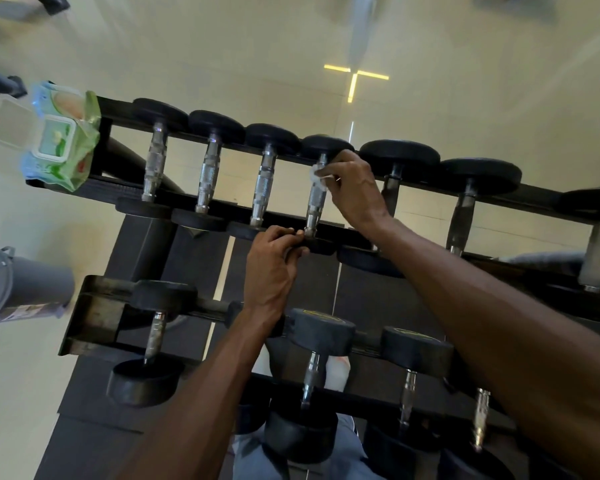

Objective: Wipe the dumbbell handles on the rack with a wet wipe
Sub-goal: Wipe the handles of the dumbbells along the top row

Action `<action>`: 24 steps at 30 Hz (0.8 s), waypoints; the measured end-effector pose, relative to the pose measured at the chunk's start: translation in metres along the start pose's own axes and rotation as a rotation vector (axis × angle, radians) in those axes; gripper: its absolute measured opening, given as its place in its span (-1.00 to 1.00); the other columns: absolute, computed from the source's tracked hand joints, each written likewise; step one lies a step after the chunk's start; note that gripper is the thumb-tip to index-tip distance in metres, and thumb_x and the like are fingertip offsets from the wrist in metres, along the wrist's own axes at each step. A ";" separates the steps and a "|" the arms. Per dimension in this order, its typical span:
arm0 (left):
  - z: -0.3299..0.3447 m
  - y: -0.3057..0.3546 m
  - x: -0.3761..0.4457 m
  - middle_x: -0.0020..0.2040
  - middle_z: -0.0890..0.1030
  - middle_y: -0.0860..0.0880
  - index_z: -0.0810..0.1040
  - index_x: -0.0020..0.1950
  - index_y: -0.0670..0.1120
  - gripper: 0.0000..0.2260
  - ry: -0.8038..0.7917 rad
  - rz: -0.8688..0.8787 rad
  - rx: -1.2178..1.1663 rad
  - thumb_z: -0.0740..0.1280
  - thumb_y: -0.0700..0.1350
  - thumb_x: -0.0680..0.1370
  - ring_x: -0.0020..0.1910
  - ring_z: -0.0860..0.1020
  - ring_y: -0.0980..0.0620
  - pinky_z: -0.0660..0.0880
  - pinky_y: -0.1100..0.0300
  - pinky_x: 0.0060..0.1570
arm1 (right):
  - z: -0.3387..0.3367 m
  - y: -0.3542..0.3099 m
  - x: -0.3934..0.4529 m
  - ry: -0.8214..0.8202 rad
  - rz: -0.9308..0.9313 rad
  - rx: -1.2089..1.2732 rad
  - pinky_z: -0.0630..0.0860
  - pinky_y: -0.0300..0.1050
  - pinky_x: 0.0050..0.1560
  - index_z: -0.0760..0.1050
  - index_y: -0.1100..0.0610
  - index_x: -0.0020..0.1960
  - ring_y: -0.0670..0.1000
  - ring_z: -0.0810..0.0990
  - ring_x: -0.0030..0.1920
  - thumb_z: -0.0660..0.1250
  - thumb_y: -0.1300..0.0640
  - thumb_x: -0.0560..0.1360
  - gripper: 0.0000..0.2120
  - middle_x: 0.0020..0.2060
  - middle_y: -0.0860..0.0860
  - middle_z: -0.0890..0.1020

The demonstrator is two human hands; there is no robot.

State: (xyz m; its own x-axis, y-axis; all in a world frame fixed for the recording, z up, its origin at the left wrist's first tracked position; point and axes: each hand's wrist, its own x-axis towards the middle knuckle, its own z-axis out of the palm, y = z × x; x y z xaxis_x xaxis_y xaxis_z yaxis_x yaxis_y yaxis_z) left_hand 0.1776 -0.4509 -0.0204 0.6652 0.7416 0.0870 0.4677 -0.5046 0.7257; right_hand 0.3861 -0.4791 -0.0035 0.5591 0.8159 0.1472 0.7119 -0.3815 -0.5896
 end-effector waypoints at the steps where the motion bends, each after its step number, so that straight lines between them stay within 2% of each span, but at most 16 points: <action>1: -0.001 0.000 -0.001 0.01 0.66 -0.02 0.74 0.04 -0.14 -0.84 0.001 -0.002 0.003 0.56 -0.17 0.48 -0.01 0.64 -0.06 0.61 -0.01 0.00 | 0.004 -0.002 -0.004 0.007 0.033 0.026 0.54 -0.37 -0.08 0.70 0.21 0.09 -0.05 0.58 -0.08 0.42 0.29 0.55 -0.85 0.00 0.06 0.58; 3: -0.002 0.003 -0.002 0.02 0.66 -0.03 0.74 0.06 -0.15 -0.83 0.002 -0.005 0.011 0.56 -0.18 0.48 0.01 0.64 -0.05 0.61 0.01 0.04 | 0.008 -0.005 -0.025 -0.102 0.029 0.027 0.56 -0.22 -0.01 0.70 0.20 0.06 0.02 0.59 -0.02 0.37 0.29 0.57 -0.86 0.02 0.09 0.59; 5: -0.002 0.005 -0.003 0.06 0.66 -0.05 0.73 0.09 -0.16 -0.80 -0.008 -0.012 0.025 0.56 -0.18 0.48 0.04 0.63 -0.06 0.61 0.00 0.08 | 0.008 -0.008 -0.047 -0.315 -0.048 -0.028 0.54 -0.14 0.03 0.70 0.17 0.06 0.07 0.58 0.03 0.36 0.30 0.56 -0.83 0.04 0.09 0.60; 7: -0.002 0.008 -0.007 0.13 0.66 -0.07 0.71 0.15 -0.16 -0.76 -0.016 -0.024 0.049 0.55 -0.17 0.50 0.12 0.61 -0.07 0.59 0.00 0.16 | 0.002 -0.005 -0.053 -0.386 -0.093 -0.043 0.50 -0.34 -0.02 0.71 0.14 0.06 0.01 0.59 0.00 0.41 0.32 0.53 -0.83 0.02 0.04 0.60; 8: -0.002 0.009 -0.010 0.16 0.66 -0.08 0.70 0.19 -0.16 -0.73 -0.010 -0.029 0.062 0.55 -0.16 0.50 0.17 0.60 -0.07 0.56 0.03 0.22 | -0.004 -0.003 -0.050 -0.372 -0.072 -0.032 0.44 -0.46 -0.06 0.72 0.14 0.05 0.00 0.60 -0.02 0.43 0.34 0.51 -0.81 0.01 0.03 0.61; 9: -0.001 0.012 -0.014 0.19 0.66 -0.08 0.69 0.22 -0.15 -0.70 0.000 -0.028 0.074 0.55 -0.15 0.51 0.21 0.58 -0.05 0.52 0.11 0.27 | -0.011 -0.001 -0.046 -0.335 -0.041 -0.014 0.42 -0.49 -0.07 0.72 0.15 0.04 0.00 0.61 -0.03 0.44 0.34 0.50 -0.81 0.00 0.04 0.62; 12: 0.004 0.030 -0.029 0.19 0.64 -0.05 0.68 0.22 -0.13 -0.69 0.024 0.025 0.075 0.54 -0.07 0.52 0.23 0.53 0.01 0.39 0.31 0.28 | -0.043 0.010 -0.036 -0.239 0.102 0.111 0.58 -0.31 -0.08 0.72 0.16 0.06 -0.05 0.64 -0.11 0.47 0.31 0.50 -0.84 -0.01 0.02 0.64; 16: 0.028 0.061 -0.036 0.26 0.59 0.00 0.64 0.29 -0.10 -0.54 -0.080 0.082 0.061 0.53 0.12 0.49 0.31 0.46 0.03 0.41 0.27 0.30 | -0.080 0.032 -0.050 -0.261 0.132 0.147 0.49 -0.48 -0.14 0.72 0.16 0.05 -0.14 0.62 -0.14 0.48 0.28 0.50 -0.86 -0.04 -0.01 0.65; 18: 0.041 0.071 -0.033 0.29 0.56 0.00 0.61 0.33 -0.09 -0.43 -0.139 0.074 0.058 0.53 0.22 0.45 0.35 0.43 0.03 0.38 0.26 0.33 | -0.090 0.047 -0.062 -0.194 0.095 0.102 0.56 -0.36 -0.03 0.72 0.16 0.05 -0.09 0.63 -0.08 0.47 0.30 0.51 -0.85 -0.01 0.01 0.65; 20: 0.048 0.077 -0.029 0.27 0.58 -0.01 0.61 0.32 -0.09 -0.42 -0.195 0.061 0.045 0.53 0.24 0.44 0.32 0.44 0.01 0.42 0.16 0.32 | -0.096 0.060 -0.071 -0.150 0.083 0.037 0.59 -0.23 0.05 0.70 0.16 0.10 -0.04 0.64 -0.02 0.45 0.30 0.52 -0.82 0.06 0.02 0.63; 24: 0.045 0.079 -0.026 0.25 0.59 -0.03 0.63 0.31 -0.09 -0.45 -0.240 0.056 0.041 0.55 0.19 0.44 0.26 0.50 0.00 0.43 0.19 0.27 | -0.094 0.063 -0.086 -0.228 -0.021 -0.005 0.54 -0.27 0.08 0.70 0.15 0.10 -0.05 0.60 0.05 0.47 0.25 0.51 -0.83 0.10 0.03 0.61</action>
State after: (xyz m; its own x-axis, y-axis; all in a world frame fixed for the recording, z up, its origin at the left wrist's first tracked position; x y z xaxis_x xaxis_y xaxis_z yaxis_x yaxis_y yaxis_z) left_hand 0.2235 -0.5302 0.0042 0.8077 0.5881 -0.0425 0.4466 -0.5632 0.6953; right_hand 0.4226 -0.6145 0.0211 0.4341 0.9005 -0.0245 0.7247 -0.3653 -0.5843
